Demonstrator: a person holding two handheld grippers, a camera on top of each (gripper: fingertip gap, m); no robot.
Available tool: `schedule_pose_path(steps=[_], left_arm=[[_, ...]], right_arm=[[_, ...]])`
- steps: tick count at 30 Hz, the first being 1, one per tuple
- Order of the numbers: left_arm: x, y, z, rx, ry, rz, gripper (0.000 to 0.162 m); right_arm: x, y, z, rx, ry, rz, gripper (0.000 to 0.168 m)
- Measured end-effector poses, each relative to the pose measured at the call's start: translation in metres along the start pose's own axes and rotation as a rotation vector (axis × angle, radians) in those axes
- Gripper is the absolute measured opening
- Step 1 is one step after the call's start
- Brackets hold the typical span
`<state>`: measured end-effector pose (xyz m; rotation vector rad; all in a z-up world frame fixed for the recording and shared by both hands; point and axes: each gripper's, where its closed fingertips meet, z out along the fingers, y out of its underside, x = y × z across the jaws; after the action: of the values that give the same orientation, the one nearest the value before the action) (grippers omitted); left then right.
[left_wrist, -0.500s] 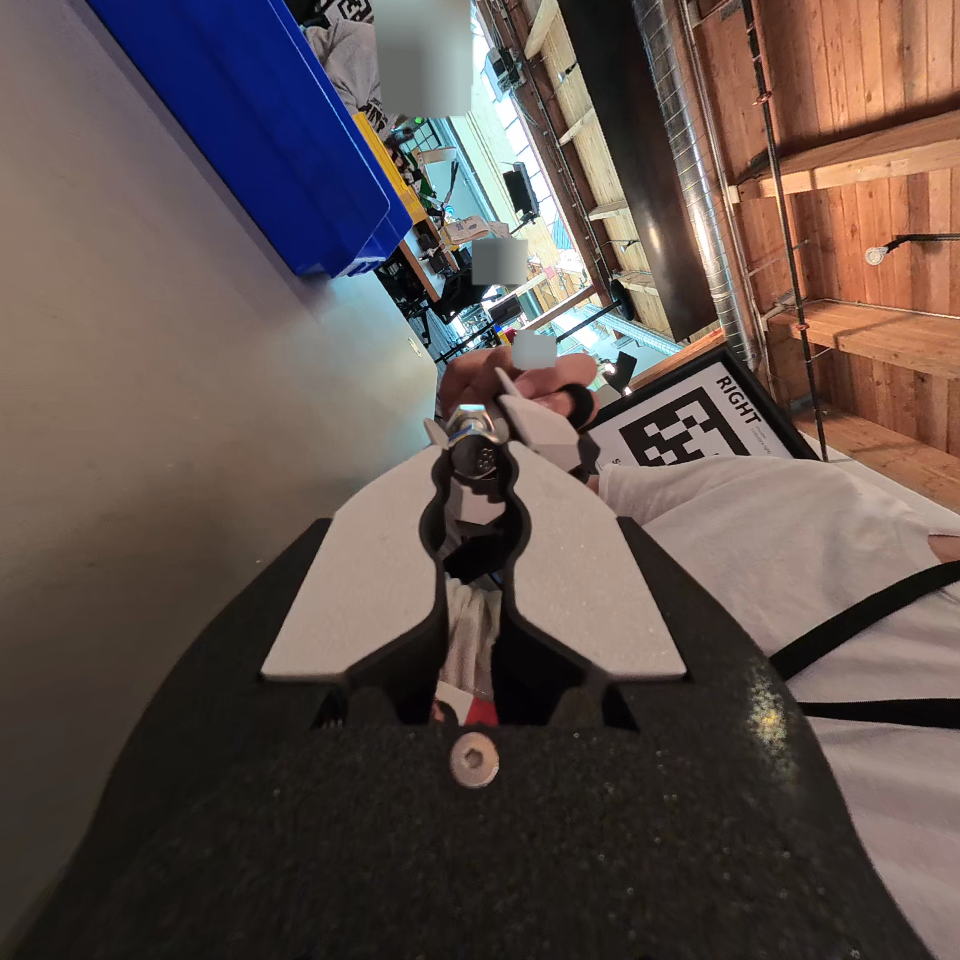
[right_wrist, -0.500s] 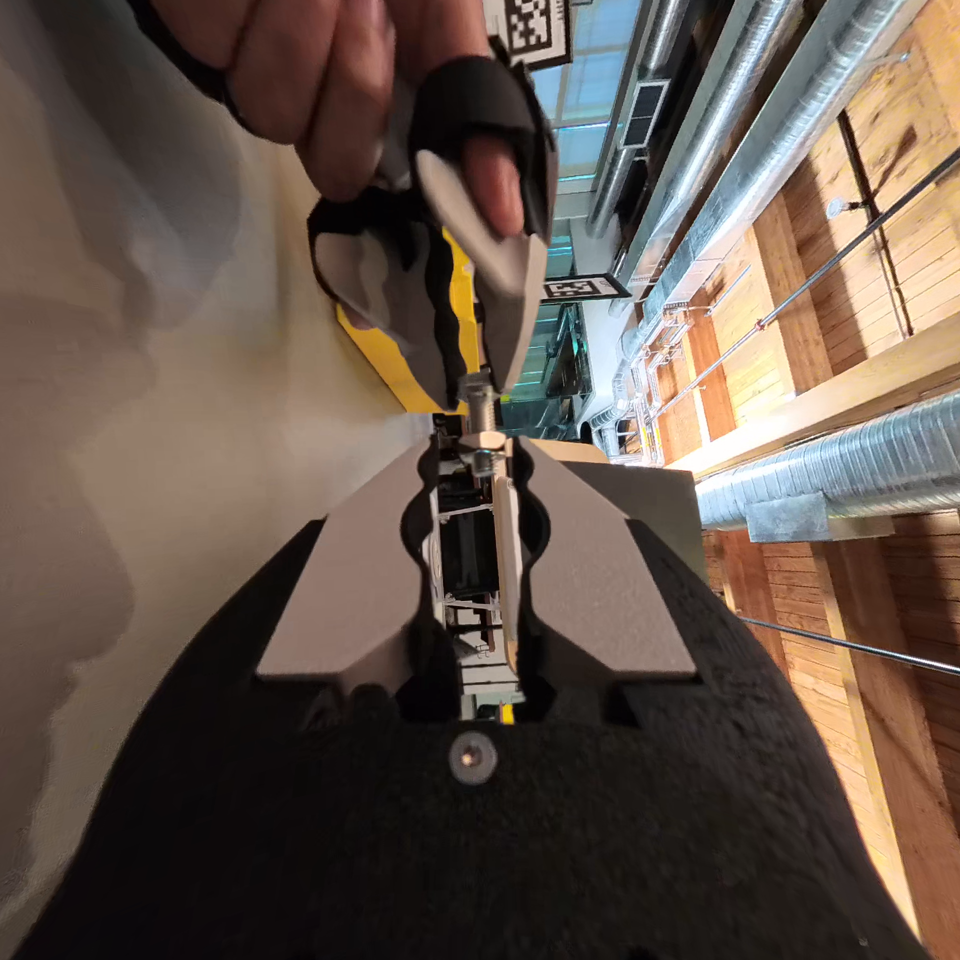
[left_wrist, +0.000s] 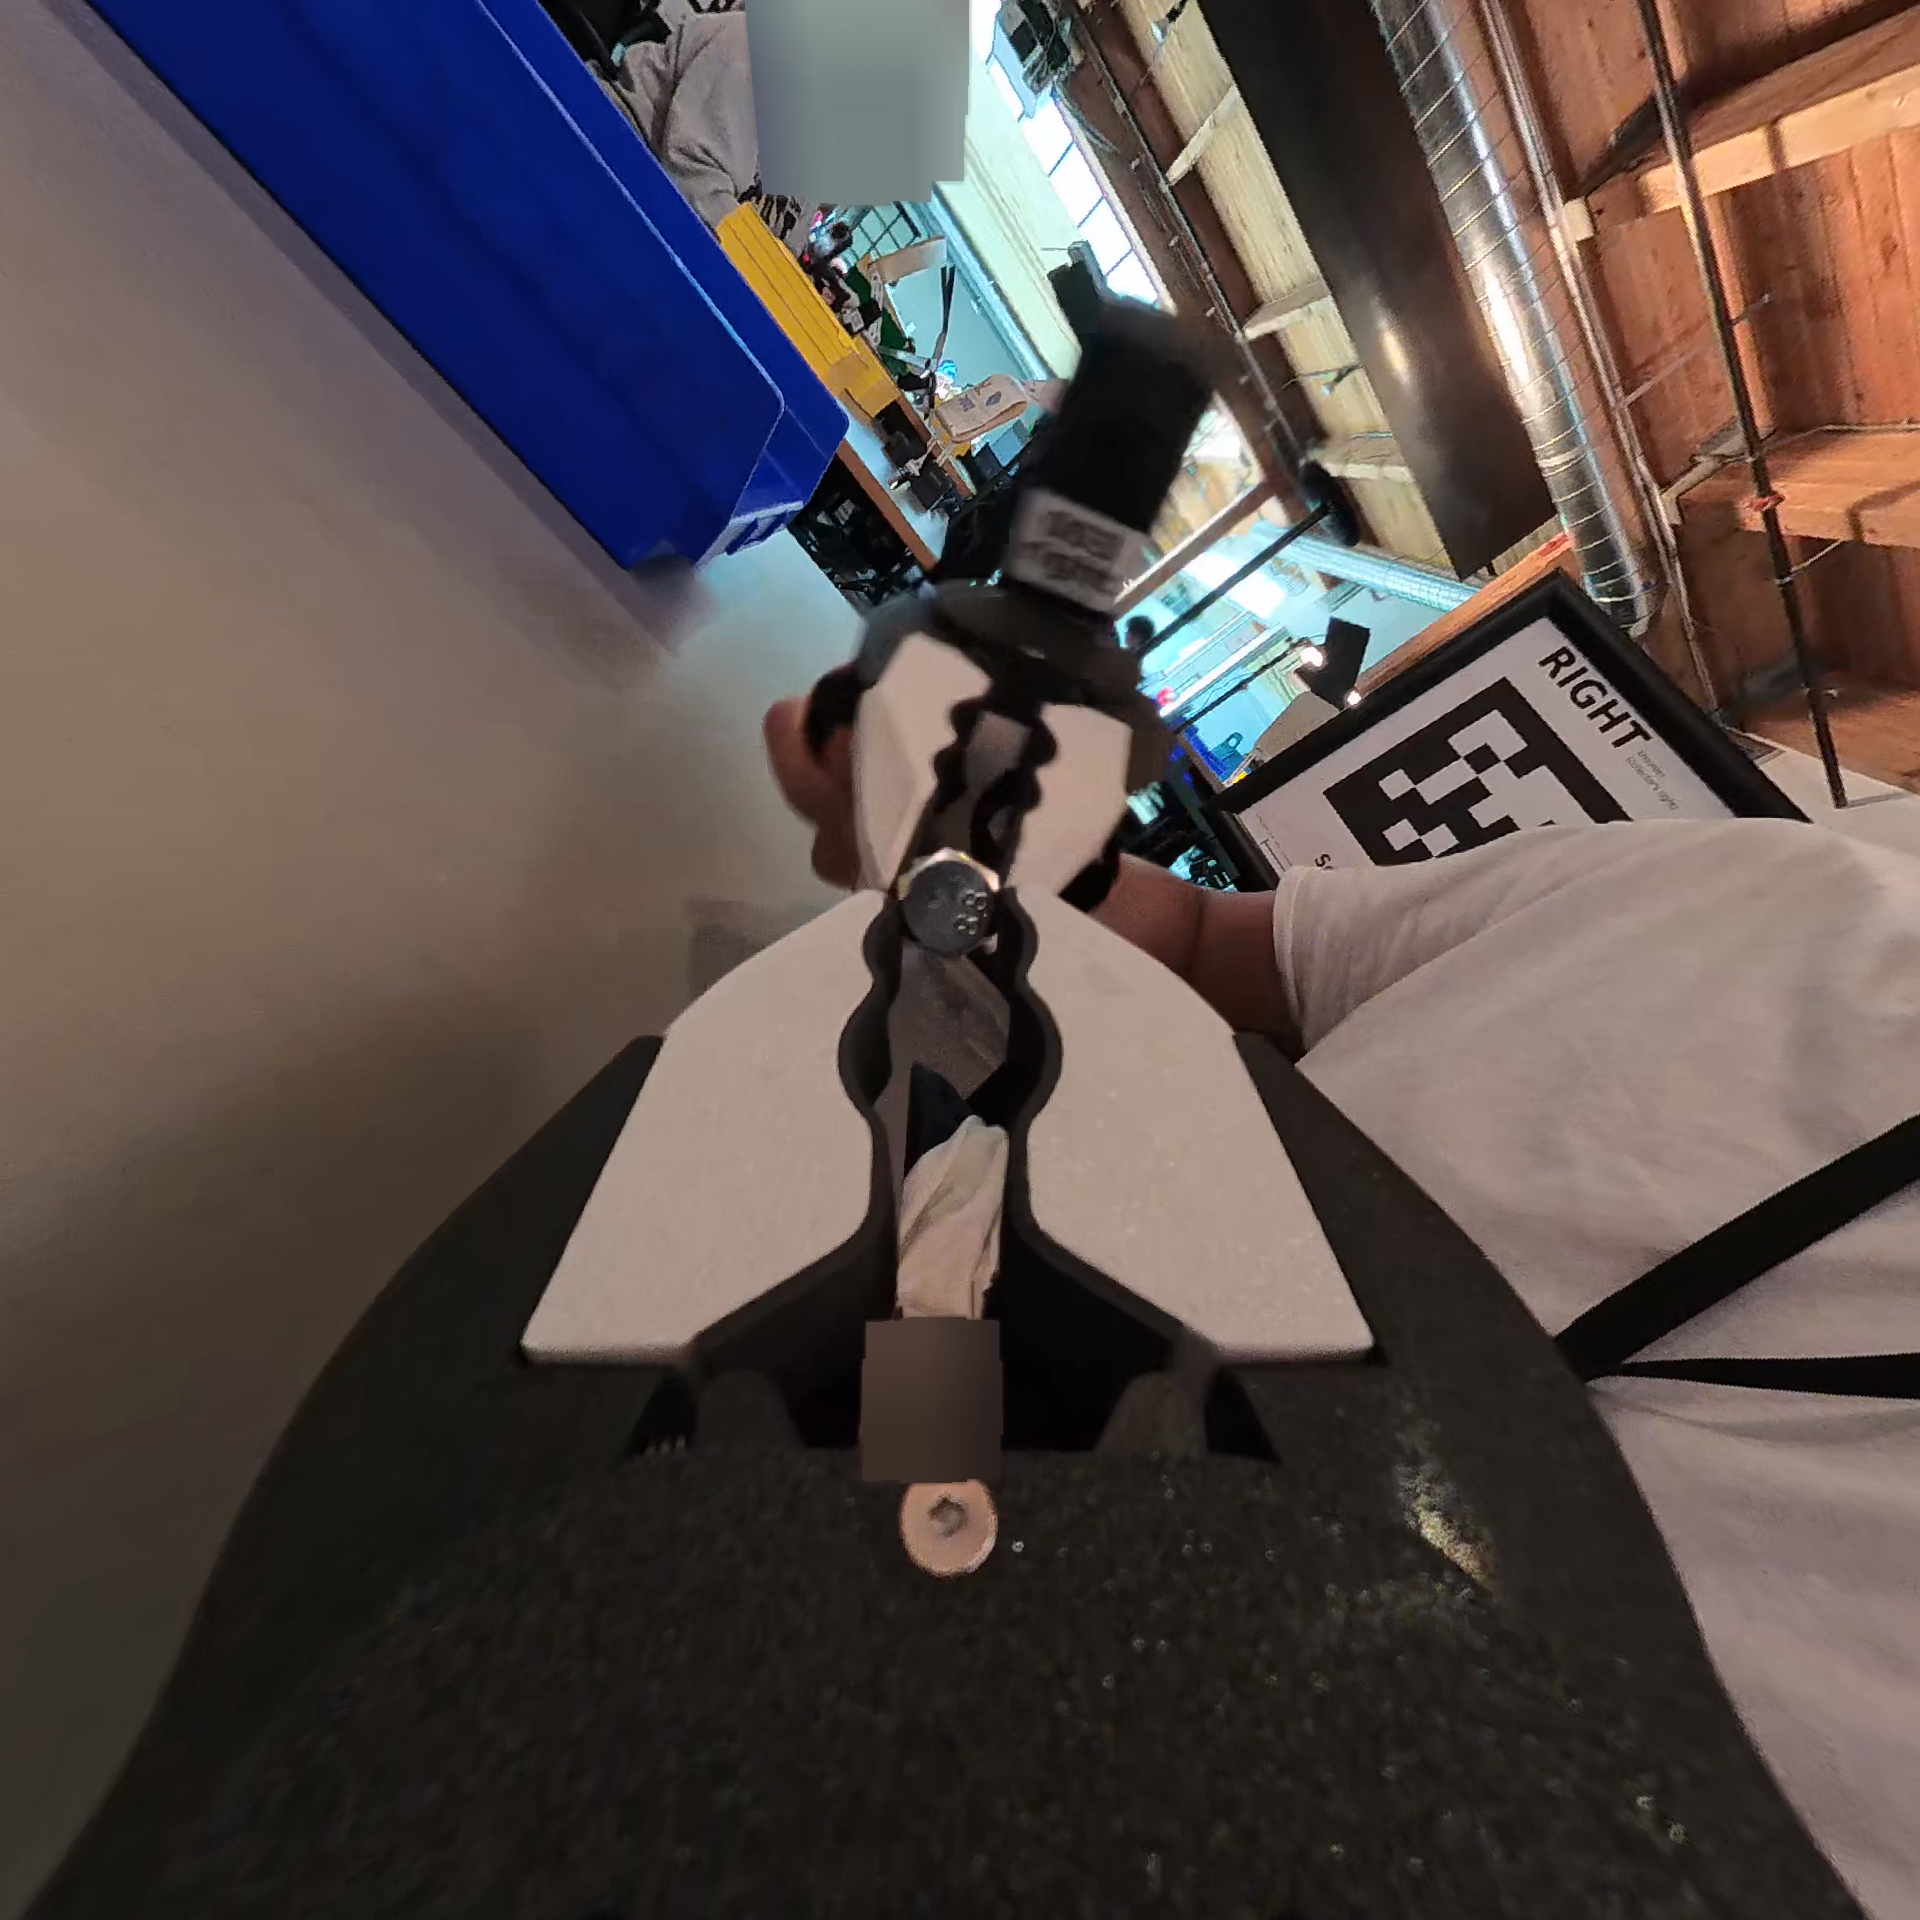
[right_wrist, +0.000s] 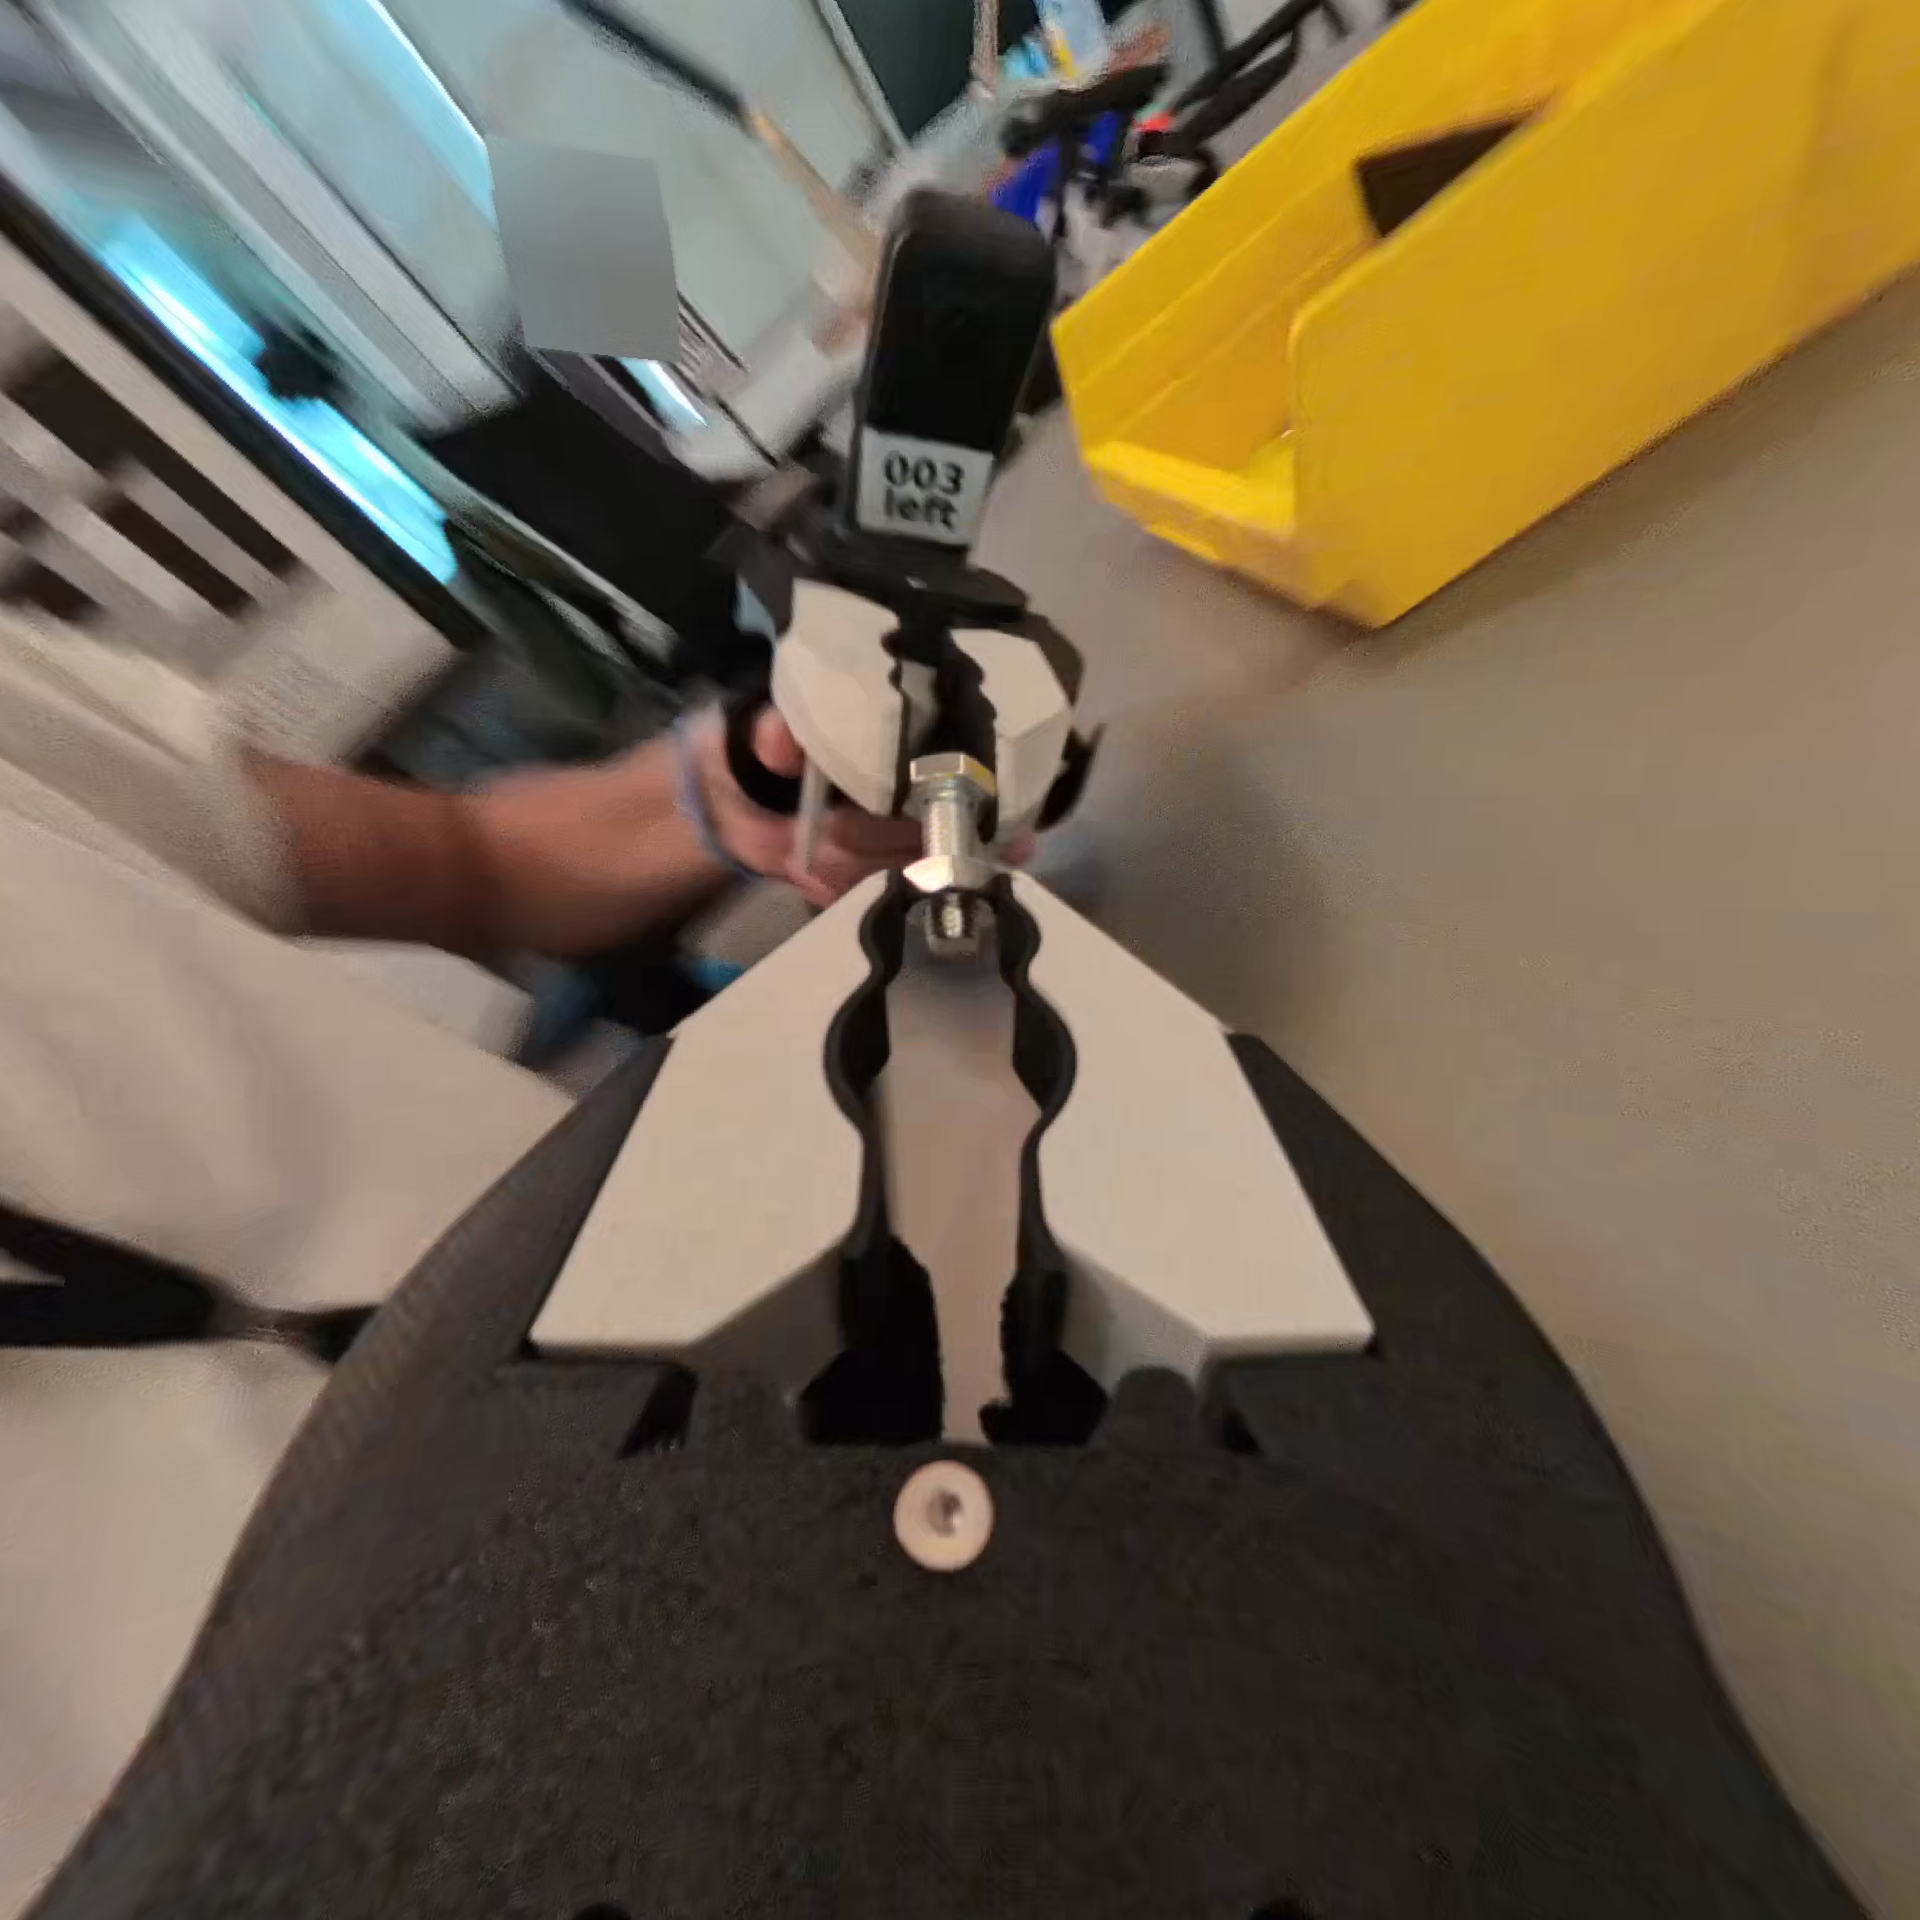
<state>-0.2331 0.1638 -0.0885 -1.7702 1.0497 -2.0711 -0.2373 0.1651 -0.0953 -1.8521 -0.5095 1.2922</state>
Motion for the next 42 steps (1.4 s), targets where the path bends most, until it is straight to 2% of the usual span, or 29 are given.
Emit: schedule_pose_path(steps=[3, 5, 7, 9, 11, 14, 16, 20, 21, 23, 26, 28, 31, 33, 35, 42], left_arm=[[0.003, -0.001, 0.001, 0.004, 0.008, 0.015, 0.017], [0.002, 0.0, 0.001, 0.001, 0.007, 0.009, 0.017], [0.003, -0.003, 0.0, 0.027, 0.016, -0.01, 0.017], [0.004, -0.008, -0.004, 0.064, 0.041, -0.042, 0.017], [0.0, -0.013, -0.009, 0.099, 0.034, -0.067, 0.017], [-0.004, -0.019, -0.014, 0.139, 0.034, -0.102, 0.017], [-0.004, -0.02, -0.014, 0.151, 0.05, -0.127, 0.017], [-0.003, -0.019, -0.012, 0.157, 0.073, -0.157, 0.017], [-0.002, -0.018, -0.012, 0.154, 0.079, -0.159, 0.017], [-0.001, -0.017, -0.011, 0.151, 0.086, -0.162, 0.017], [0.001, -0.016, -0.01, 0.145, 0.094, -0.162, 0.016], [0.002, -0.016, -0.009, 0.142, 0.105, -0.167, 0.017], [0.0, -0.014, -0.009, 0.134, 0.09, -0.167, 0.017], [-0.001, -0.013, -0.009, 0.119, 0.079, -0.156, 0.017], [0.0, -0.011, -0.009, 0.102, 0.064, -0.125, 0.016], [0.016, -0.013, -0.004, 0.092, 0.11, -0.028, 0.017]], right_arm=[[-0.005, -0.002, -0.002, 0.061, -0.232, 0.412, 0.016], [-0.006, 0.001, 0.0, 0.045, -0.271, 0.478, 0.016], [-0.004, -0.003, -0.001, 0.07, -0.227, 0.397, 0.017], [-0.002, -0.009, -0.003, 0.089, -0.132, 0.234, 0.025], [0.006, -0.011, -0.005, 0.087, 0.036, -0.001, 0.033], [0.02, -0.008, -0.007, 0.012, 0.374, -0.472, 0.045], [0.018, -0.01, -0.007, -0.02, 0.561, -0.788, 0.045], [0.01, -0.007, 0.0, -0.137, 0.837, -1.412, 0.045], [0.008, -0.008, 0.002, -0.146, 0.885, -1.515, 0.044], [0.006, -0.012, 0.004, -0.139, 0.94, -1.589, 0.044], [0.004, -0.018, 0.005, -0.102, 0.928, -1.522, 0.038], [0.006, -0.023, 0.002, -0.087, 0.941, -1.477, 0.019], [0.01, -0.022, 0.002, -0.112, 0.911, -1.423, 0.019], [0.011, -0.018, 0.003, -0.106, 0.838, -1.296, 0.019], [0.011, -0.015, 0.004, -0.081, 0.69, -1.044, 0.018], [-0.011, -0.023, 0.001, 0.15, -0.066, 0.113, 0.017]])
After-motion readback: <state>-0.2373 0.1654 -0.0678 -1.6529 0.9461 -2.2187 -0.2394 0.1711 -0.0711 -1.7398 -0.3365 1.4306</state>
